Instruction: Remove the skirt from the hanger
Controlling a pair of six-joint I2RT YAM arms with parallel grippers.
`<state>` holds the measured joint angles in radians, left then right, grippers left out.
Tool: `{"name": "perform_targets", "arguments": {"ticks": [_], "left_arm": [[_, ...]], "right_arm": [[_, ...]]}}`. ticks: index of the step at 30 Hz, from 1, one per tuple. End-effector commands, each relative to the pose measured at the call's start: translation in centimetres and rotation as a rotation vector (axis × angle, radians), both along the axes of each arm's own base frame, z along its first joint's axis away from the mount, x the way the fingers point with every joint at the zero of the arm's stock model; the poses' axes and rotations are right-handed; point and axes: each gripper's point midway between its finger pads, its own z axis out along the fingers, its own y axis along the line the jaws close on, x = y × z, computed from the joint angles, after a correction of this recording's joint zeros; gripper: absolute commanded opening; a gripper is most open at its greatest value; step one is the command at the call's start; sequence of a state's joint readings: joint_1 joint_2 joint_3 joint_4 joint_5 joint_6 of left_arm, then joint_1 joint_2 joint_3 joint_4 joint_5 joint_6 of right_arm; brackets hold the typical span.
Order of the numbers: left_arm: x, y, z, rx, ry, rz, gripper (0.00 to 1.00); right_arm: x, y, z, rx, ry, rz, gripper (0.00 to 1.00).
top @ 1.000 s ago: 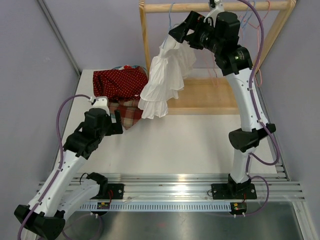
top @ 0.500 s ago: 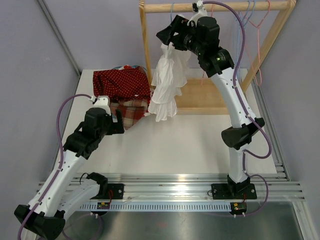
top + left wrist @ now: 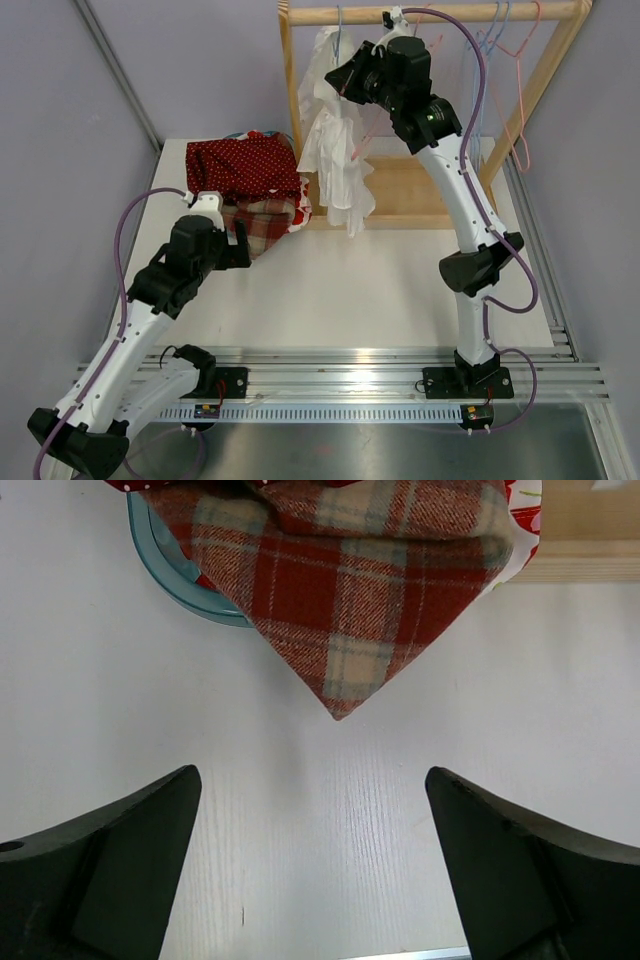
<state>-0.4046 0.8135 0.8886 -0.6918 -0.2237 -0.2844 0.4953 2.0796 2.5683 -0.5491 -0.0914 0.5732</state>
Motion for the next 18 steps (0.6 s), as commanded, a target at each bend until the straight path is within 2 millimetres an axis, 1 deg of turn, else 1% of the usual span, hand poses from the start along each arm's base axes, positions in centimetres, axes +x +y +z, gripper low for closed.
{"name": "perform_targets", "arguments": {"ticks": [1, 2, 3, 4, 5, 6, 7, 8, 9, 10, 11, 12, 13, 14, 15, 16, 17, 18], "left_arm": [[0.7, -0.5, 1.3, -0.013, -0.057, -0.023, 0.99], [0.8, -0.7, 1.6, -0.022, -0.071, -0.026, 0.99], [0.9, -0.8, 2.1, -0.029, -0.084, -0.032, 0.99], [1.1, -1.1, 3.1, -0.046, -0.107, -0.043, 0.99], [1.2, -1.8, 4.0, -0.072, -0.128, -0.068, 0.99], [1.4, -2.4, 4.8, -0.088, -0.149, -0.084, 0.99], [1.5, -3.4, 6.7, -0.113, -0.188, -0.120, 0.99], [1.7, -4.5, 8.0, -0.137, -0.220, -0.161, 0.99], [2.3, -5.6, 8.5, -0.139, -0.221, -0.192, 0.99], [2.2, -7.3, 9.6, -0.154, -0.240, -0.248, 0.99], [2.4, -8.6, 12.4, -0.183, -0.292, -0.291, 0.99], [2.8, -10.2, 13.1, -0.185, -0.294, -0.335, 0.99], [2.3, -12.4, 14.0, -0.198, -0.304, -0.407, 0.99], [1.9, -13.8, 17.3, -0.237, -0.370, -0.456, 0.99], [1.6, -15.1, 18.2, -0.250, -0.388, -0.496, 0.99], [1.3, -17.3, 18.3, -0.266, -0.379, -0.552, 0.99], [0.6, -18.9, 19.9, -0.318, -0.410, -0.621, 0.99], [0.2, -20.2, 20.7, -0.367, -0.413, -0.657, 0.99]], "right_arm": [[-2.7, -0.7, 6.6, 0.055, -0.155, 0.020, 0.00], [-3.7, -1.2, 7.9, 0.061, -0.179, 0.027, 0.00], [-4.1, -1.4, 8.2, 0.061, -0.183, 0.029, 0.00], [-5.7, -2.1, 9.9, 0.075, -0.214, 0.034, 0.00], [-6.4, -2.4, 10.5, 0.081, -0.223, 0.037, 0.00], [-6.3, -2.5, 9.8, 0.073, -0.208, 0.034, 0.00], [-8.0, -3.4, 11.4, 0.090, -0.237, 0.035, 0.00], [-8.4, -3.6, 11.5, 0.092, -0.239, 0.037, 0.00], [-8.4, -3.6, 10.6, 0.085, -0.215, 0.036, 0.00], [-9.6, -4.2, 11.5, 0.100, -0.224, 0.038, 0.00], [-10.0, -4.3, 11.4, 0.104, -0.218, 0.043, 0.00], [-9.8, -4.2, 10.2, 0.095, -0.188, 0.042, 0.00], [-10.8, -4.6, 10.7, 0.110, -0.189, 0.046, 0.00], [-11.0, -4.7, 10.5, 0.114, -0.183, 0.049, 0.00], [-10.7, -4.4, 9.2, 0.107, -0.153, 0.051, 0.00], [-11.4, -4.8, 9.5, 0.118, -0.154, 0.048, 0.00], [-11.1, -4.7, 8.5, 0.112, -0.131, 0.042, 0.00], [-11.1, -5.1, 8.4, 0.113, -0.123, 0.023, 0.00]]}}
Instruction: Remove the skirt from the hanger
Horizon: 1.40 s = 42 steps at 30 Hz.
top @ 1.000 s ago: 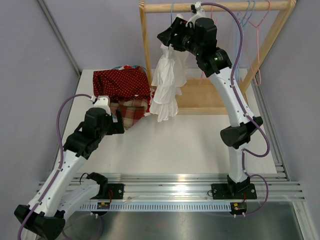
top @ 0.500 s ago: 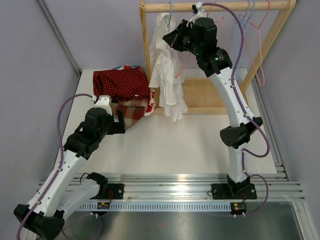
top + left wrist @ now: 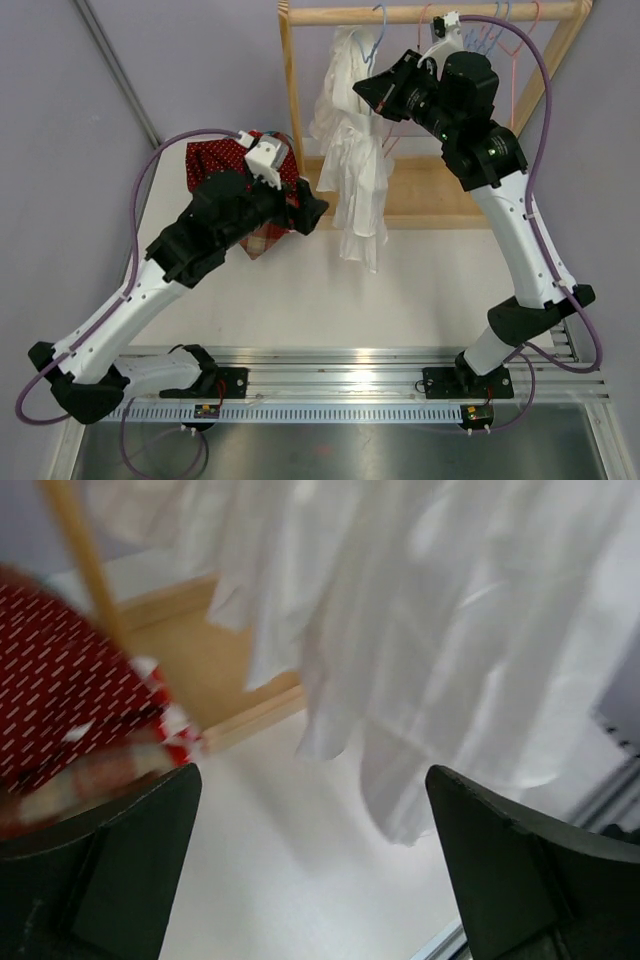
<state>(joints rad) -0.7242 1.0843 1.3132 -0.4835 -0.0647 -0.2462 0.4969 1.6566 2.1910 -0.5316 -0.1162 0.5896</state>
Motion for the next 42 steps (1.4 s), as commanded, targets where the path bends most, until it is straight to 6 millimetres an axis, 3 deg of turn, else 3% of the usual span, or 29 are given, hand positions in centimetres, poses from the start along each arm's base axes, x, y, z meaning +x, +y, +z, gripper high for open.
{"name": "perform_targets", "arguments": {"ticks": [1, 2, 5, 10, 16, 23, 26, 28, 33, 37, 40, 41, 42], "left_arm": [[-2.2, -6.0, 5.4, -0.161, -0.104, -0.244, 0.99], [-2.9, -7.3, 6.3, -0.198, -0.124, -0.296, 0.99], [-4.9, -10.1, 6.1, -0.241, -0.129, -0.389, 0.99], [-7.7, -13.4, 4.7, -0.254, -0.130, -0.472, 0.99], [-5.6, -15.0, 2.5, -0.157, -0.148, -0.319, 0.96], [-1.9, -13.3, 2.6, -0.092, -0.202, -0.056, 0.87], [-1.2, -12.7, 2.9, -0.079, -0.216, -0.001, 0.76], [-1.0, -12.5, 3.2, -0.080, -0.224, 0.020, 0.61], [-0.9, -12.7, 3.8, -0.070, -0.257, 0.008, 0.43], [-1.6, -13.4, 4.3, -0.090, -0.267, -0.047, 0.02], [-3.1, -13.6, 4.2, -0.098, -0.264, -0.085, 0.00], [-3.7, -13.6, 3.4, -0.085, -0.255, -0.093, 0.00], [-5.6, -13.5, 3.8, -0.105, -0.256, -0.124, 0.00]], "right_arm": [[-1.3, -0.6, 2.9, 0.075, -0.076, -0.012, 0.00], [-1.5, -0.8, 2.9, 0.075, -0.077, -0.018, 0.00], [-1.7, -1.5, 2.5, 0.059, -0.074, -0.046, 0.00], [-2.0, -2.7, 3.1, 0.050, -0.085, -0.093, 0.00], [-3.2, -3.2, 4.4, 0.087, -0.074, -0.092, 0.00], [-5.7, -3.5, 5.1, 0.137, -0.053, -0.046, 0.00], [-6.4, -3.7, 5.3, 0.156, -0.052, -0.035, 0.00], [-6.8, -3.9, 5.4, 0.162, -0.051, -0.033, 0.00], [-7.2, -3.7, 5.1, 0.178, -0.033, -0.015, 0.00], [-7.1, -3.7, 4.8, 0.185, -0.029, -0.020, 0.00], [-6.6, -4.0, 5.3, 0.187, -0.041, -0.046, 0.00], [-6.4, -4.1, 5.4, 0.183, -0.045, -0.055, 0.00], [-5.7, -3.8, 5.1, 0.169, -0.038, -0.059, 0.00]]}}
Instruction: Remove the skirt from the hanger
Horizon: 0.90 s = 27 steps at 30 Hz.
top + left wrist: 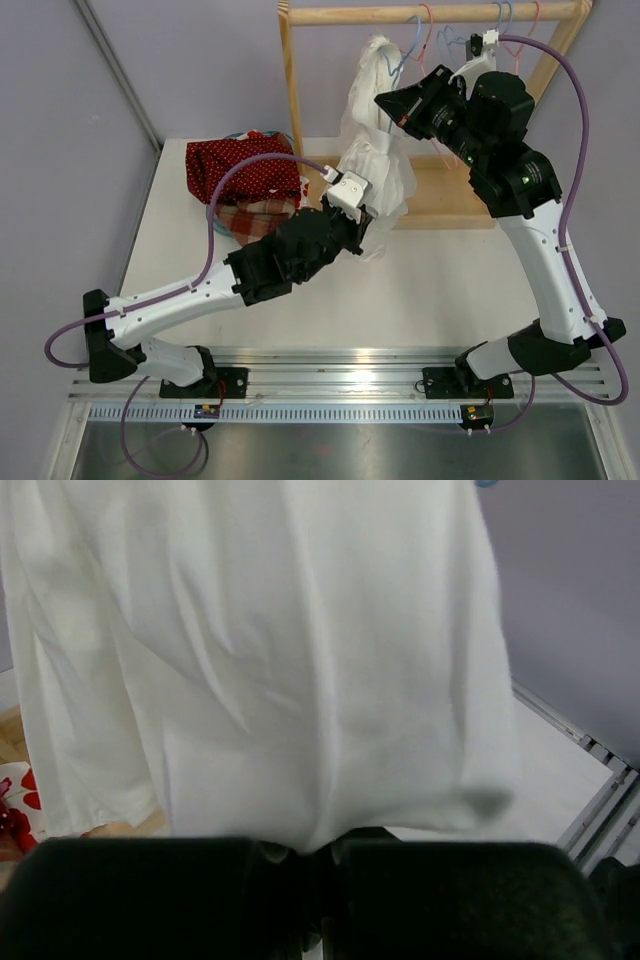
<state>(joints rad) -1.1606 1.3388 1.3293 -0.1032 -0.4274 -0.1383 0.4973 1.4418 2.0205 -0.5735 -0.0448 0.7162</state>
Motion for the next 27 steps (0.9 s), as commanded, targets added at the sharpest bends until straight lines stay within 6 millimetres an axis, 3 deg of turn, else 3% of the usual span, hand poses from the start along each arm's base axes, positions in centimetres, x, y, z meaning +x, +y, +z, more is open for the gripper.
{"name": "perform_targets", "arguments": {"ticks": [1, 2, 3, 4, 5, 7, 8, 9, 12, 16, 18, 21, 23, 25, 26, 27], "left_arm": [[-3.4, 0.6, 3.2, -0.108, -0.042, -0.038, 0.00], [-4.4, 0.7, 1.8, -0.094, -0.025, -0.047, 0.00], [-6.6, 0.7, 1.7, -0.100, -0.017, -0.084, 0.00], [-7.3, 1.1, 1.3, -0.100, -0.012, -0.069, 0.00], [-9.8, 0.7, -0.3, -0.077, 0.003, -0.112, 0.00], [-11.3, 1.8, -1.3, -0.057, 0.014, -0.083, 0.00], [-13.6, 1.4, -2.1, -0.048, 0.030, -0.123, 0.00], [-14.4, 1.8, -3.9, 0.006, 0.036, -0.125, 0.00], [-17.1, 2.5, -6.8, 0.073, 0.070, -0.119, 0.00], [-19.1, 3.6, -9.7, 0.110, 0.084, -0.081, 0.00], [-20.9, 3.7, -10.0, 0.091, 0.107, -0.109, 0.00], [-24.1, 3.5, -9.0, 0.054, 0.104, -0.149, 0.00], [-26.0, 3.2, -6.8, 0.013, 0.106, -0.167, 0.00], [-26.9, 3.2, -6.1, 0.050, 0.066, -0.151, 0.00], [-28.0, 3.0, -3.5, -0.004, 0.093, -0.168, 0.00], [-28.4, 3.2, -2.7, 0.000, 0.078, -0.171, 0.00]], "right_arm": [[-0.9, -0.3, 4.8, 0.058, -0.120, 0.002, 0.00], [-0.7, -0.2, 4.9, 0.053, -0.121, 0.000, 0.00], [-0.2, 0.0, 4.7, 0.041, -0.120, -0.004, 0.00], [-0.3, -0.2, 5.3, 0.043, -0.133, -0.009, 0.00], [-0.1, -0.4, 5.5, 0.042, -0.138, -0.026, 0.00], [0.0, -0.6, 5.9, 0.040, -0.157, -0.035, 0.00], [0.2, -1.1, 6.1, 0.040, -0.163, -0.066, 0.00], [0.2, -1.2, 6.3, 0.037, -0.172, -0.071, 0.00], [0.3, -1.5, 6.6, 0.032, -0.183, -0.091, 0.00], [0.4, -2.0, 7.1, 0.034, -0.198, -0.115, 0.00], [0.8, -2.3, 7.1, 0.028, -0.205, -0.139, 0.00], [1.8, -2.6, 7.3, -0.002, -0.227, -0.181, 0.00], [2.3, -2.8, 7.8, -0.019, -0.246, -0.201, 0.00], [3.2, -2.6, 7.8, -0.036, -0.252, -0.215, 0.00], [3.7, -2.7, 7.6, -0.042, -0.250, -0.232, 0.00], [4.1, -2.7, 7.4, -0.042, -0.248, -0.240, 0.00]]}}
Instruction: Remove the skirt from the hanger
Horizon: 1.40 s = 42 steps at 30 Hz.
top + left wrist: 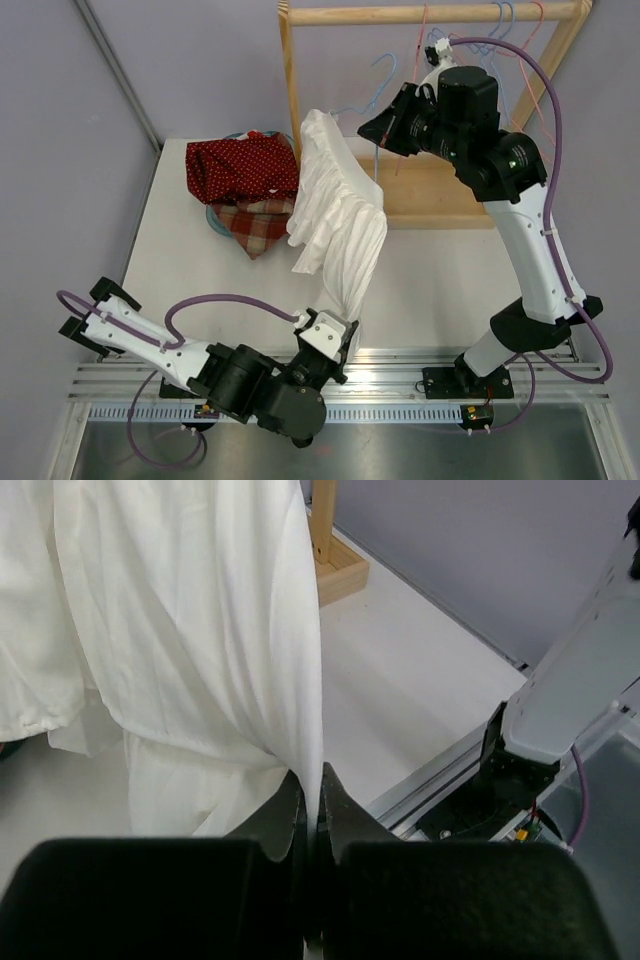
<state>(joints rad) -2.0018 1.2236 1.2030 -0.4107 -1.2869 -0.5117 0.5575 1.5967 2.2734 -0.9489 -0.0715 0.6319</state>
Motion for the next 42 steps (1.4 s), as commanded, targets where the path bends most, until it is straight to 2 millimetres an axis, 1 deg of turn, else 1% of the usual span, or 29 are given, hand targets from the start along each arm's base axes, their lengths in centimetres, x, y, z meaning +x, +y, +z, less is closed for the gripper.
{"name": "perform_targets", "arguments": {"ticks": [1, 2, 3, 5, 6, 10, 13, 14, 15, 16, 19, 20, 21, 22, 23, 25, 26, 27, 28, 29, 30, 31, 33, 34, 36, 37, 39, 40, 42], "left_arm": [[-7.9, -0.8, 1.9, -0.020, 0.041, -0.203, 0.00], [-8.7, -0.5, 3.2, 0.001, -0.010, -0.236, 0.00], [-9.3, -0.7, 5.6, -0.067, 0.008, -0.242, 0.00], [-9.6, -0.3, 8.0, -0.059, -0.059, -0.271, 0.00], [-10.4, -0.7, 10.1, -0.141, -0.024, -0.316, 0.00], [-12.3, -0.7, 15.0, -0.235, -0.058, -0.507, 0.00], [-14.7, -0.9, 16.1, -0.254, -0.025, -0.673, 0.00], [-15.4, -1.0, 15.2, -0.213, -0.030, -0.710, 0.00], [-16.5, -1.2, 14.5, -0.203, -0.011, -0.761, 0.00], [-16.8, -1.3, 13.8, -0.186, -0.008, -0.773, 0.00], [-17.9, -1.6, 11.7, -0.151, 0.013, -0.817, 0.00], [-18.0, -1.8, 10.5, -0.128, 0.015, -0.815, 0.03], [-17.0, -1.7, 10.0, -0.124, 0.017, -0.756, 0.21], [-15.8, -1.5, 9.4, -0.131, 0.039, -0.686, 0.47], [-14.6, -1.4, 7.7, -0.102, 0.032, -0.619, 0.95], [-10.1, -0.2, 7.5, -0.130, 0.037, -0.421, 0.99], [-8.5, 0.5, 6.6, -0.111, 0.022, -0.348, 0.99], [-6.5, 1.3, 6.4, -0.118, 0.008, -0.261, 0.99], [-4.3, 2.3, 7.7, -0.162, 0.008, -0.201, 0.99], [-3.1, 2.9, 8.2, -0.184, 0.002, -0.166, 0.99], [-0.8, 3.9, 8.0, -0.142, -0.065, -0.116, 0.99], [0.0, 4.1, 9.4, -0.220, -0.045, -0.093, 0.99], [1.7, 4.5, 10.5, -0.214, -0.107, -0.091, 0.99], [3.3, 5.0, 11.7, -0.251, -0.109, -0.046, 0.99], [4.3, 4.8, 13.1, -0.271, -0.148, -0.052, 0.99], [5.7, 5.0, 14.0, -0.282, -0.166, -0.020, 0.99], [6.2, 3.4, 14.6, -0.290, -0.201, -0.057, 0.99], [7.6, 3.2, 14.9, -0.288, -0.210, -0.025, 0.99], [7.9, 0.8, 14.9, -0.296, -0.210, -0.068, 0.99]], "right_arm": [[6.0, -4.7, 11.9, 0.149, -0.469, -0.313, 0.00], [6.3, -4.8, 11.7, 0.148, -0.472, -0.322, 0.00], [6.4, -4.8, 11.6, 0.151, -0.475, -0.327, 0.00], [7.4, -4.9, 10.4, 0.147, -0.469, -0.355, 0.00], [7.7, -4.8, 9.9, 0.148, -0.468, -0.361, 0.00], [8.8, -5.0, 8.8, 0.145, -0.459, -0.402, 0.00], [10.0, -5.8, 8.7, 0.129, -0.459, -0.468, 0.00], [10.8, -5.9, 8.3, 0.117, -0.449, -0.495, 0.00], [10.7, -6.6, 8.9, 0.124, -0.447, -0.529, 0.00], [11.0, -7.8, 8.9, 0.125, -0.439, -0.600, 0.00], [11.4, -8.9, 9.3, 0.159, -0.450, -0.682, 0.00], [11.6, -9.0, 9.4, 0.166, -0.448, -0.690, 0.00], [11.3, -9.1, 9.9, 0.172, -0.453, -0.690, 0.00], [11.3, -8.8, 9.9, 0.171, -0.452, -0.669, 0.00], [10.8, -8.7, 10.3, 0.187, -0.452, -0.656, 0.00], [10.3, -8.1, 9.6, 0.196, -0.430, -0.612, 0.00], [8.9, -8.6, 10.6, 0.224, -0.444, -0.603, 0.00], [9.0, -8.4, 9.0, 0.210, -0.420, -0.596, 0.00], [7.5, -9.0, 9.9, 0.245, -0.434, -0.583, 0.00], [7.0, -9.0, 9.7, 0.247, -0.430, -0.575, 0.00], [7.0, -8.8, 8.3, 0.230, -0.406, -0.565, 0.00], [5.8, -9.4, 8.8, 0.249, -0.413, -0.563, 0.00], [5.3, -9.5, 7.8, 0.234, -0.396, -0.556, 0.00], [4.9, -9.6, 7.7, 0.228, -0.393, -0.550, 0.00], [3.9, -9.9, 7.8, 0.208, -0.396, -0.531, 0.00], [3.7, -9.5, 7.7, 0.172, -0.405, -0.499, 0.00], [3.0, -9.3, 7.7, 0.115, -0.394, -0.464, 0.00], [2.9, -8.9, 7.3, 0.077, -0.397, -0.439, 0.00], [2.8, -8.5, 6.6, 0.040, -0.395, -0.404, 0.00]]}}
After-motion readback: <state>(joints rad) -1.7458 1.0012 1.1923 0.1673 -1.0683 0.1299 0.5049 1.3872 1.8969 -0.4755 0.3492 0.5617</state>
